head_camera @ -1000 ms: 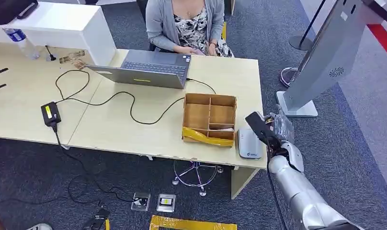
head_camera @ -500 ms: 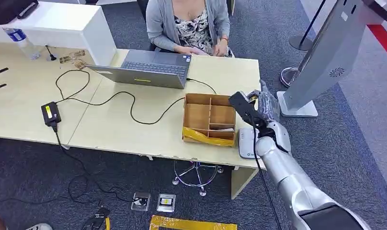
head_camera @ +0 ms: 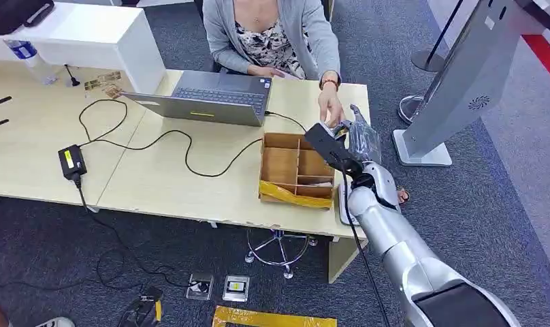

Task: Pass the card to the sensor for recognition and then transmit it.

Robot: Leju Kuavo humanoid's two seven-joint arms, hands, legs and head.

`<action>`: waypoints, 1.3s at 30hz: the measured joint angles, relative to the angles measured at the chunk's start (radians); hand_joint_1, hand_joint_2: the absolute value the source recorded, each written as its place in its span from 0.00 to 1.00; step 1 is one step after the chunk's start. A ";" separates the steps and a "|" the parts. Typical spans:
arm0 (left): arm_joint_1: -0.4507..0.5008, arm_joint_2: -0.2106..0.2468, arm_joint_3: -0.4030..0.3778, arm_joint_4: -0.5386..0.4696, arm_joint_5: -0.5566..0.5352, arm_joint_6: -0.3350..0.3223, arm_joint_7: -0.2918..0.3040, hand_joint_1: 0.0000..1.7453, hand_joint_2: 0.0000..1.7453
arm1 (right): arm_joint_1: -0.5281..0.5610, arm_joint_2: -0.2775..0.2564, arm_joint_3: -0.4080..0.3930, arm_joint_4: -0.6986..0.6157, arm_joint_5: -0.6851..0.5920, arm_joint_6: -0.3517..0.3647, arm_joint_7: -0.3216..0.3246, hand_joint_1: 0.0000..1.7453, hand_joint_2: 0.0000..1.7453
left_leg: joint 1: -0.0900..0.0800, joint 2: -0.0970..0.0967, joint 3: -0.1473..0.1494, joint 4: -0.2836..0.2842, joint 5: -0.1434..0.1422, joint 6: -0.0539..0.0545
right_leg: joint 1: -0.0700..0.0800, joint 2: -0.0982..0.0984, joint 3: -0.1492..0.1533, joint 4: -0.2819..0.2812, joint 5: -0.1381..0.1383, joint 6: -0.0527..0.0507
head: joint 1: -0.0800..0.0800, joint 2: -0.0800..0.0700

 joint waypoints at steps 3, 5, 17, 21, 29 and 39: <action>-0.005 -0.003 -0.003 0.000 -0.003 0.000 0.011 0.00 0.00 | 0.000 0.009 0.002 0.000 -0.002 -0.003 0.002 1.00 1.00 | 0.000 0.000 0.000 0.000 0.000 0.000 | 0.000 0.000 0.000 0.000 0.000 0.000 | 0.000 0.000; -0.008 -0.003 -0.008 0.000 -0.003 0.000 0.019 0.00 0.00 | 0.000 0.014 0.007 0.000 -0.003 -0.007 0.003 1.00 1.00 | 0.000 0.000 0.000 0.000 0.000 0.000 | 0.000 0.000 0.000 0.000 0.000 0.000 | 0.000 0.000; -0.034 -0.008 -0.024 0.000 -0.024 -0.022 0.055 0.00 0.00 | -0.001 0.016 0.014 0.000 -0.006 -0.033 0.021 0.00 0.00 | 0.000 0.000 0.000 0.000 0.000 0.000 | 0.000 0.000 0.000 0.000 0.000 0.000 | 0.000 0.000; -0.048 -0.011 -0.035 0.000 -0.027 -0.026 0.064 0.00 0.00 | -0.001 0.016 0.018 0.000 -0.004 -0.040 0.025 0.00 0.00 | 0.000 0.000 0.000 0.000 0.000 0.000 | 0.000 0.000 0.000 0.000 0.000 0.000 | 0.000 0.000; -0.067 -0.017 -0.044 0.000 -0.031 -0.041 0.074 0.00 0.00 | 0.000 0.016 0.020 0.000 -0.040 0.001 -0.040 0.00 0.00 | 0.000 0.000 0.000 0.000 0.000 0.000 | 0.000 0.000 0.000 0.000 0.000 0.000 | 0.000 0.000; -0.060 -0.016 -0.051 0.001 0.002 -0.040 0.082 0.00 0.00 | 0.008 -0.013 0.021 -0.015 -0.036 -0.018 -0.048 0.00 0.00 | 0.000 0.000 0.000 0.000 0.000 0.000 | 0.000 0.000 0.000 0.000 0.000 0.000 | 0.000 0.000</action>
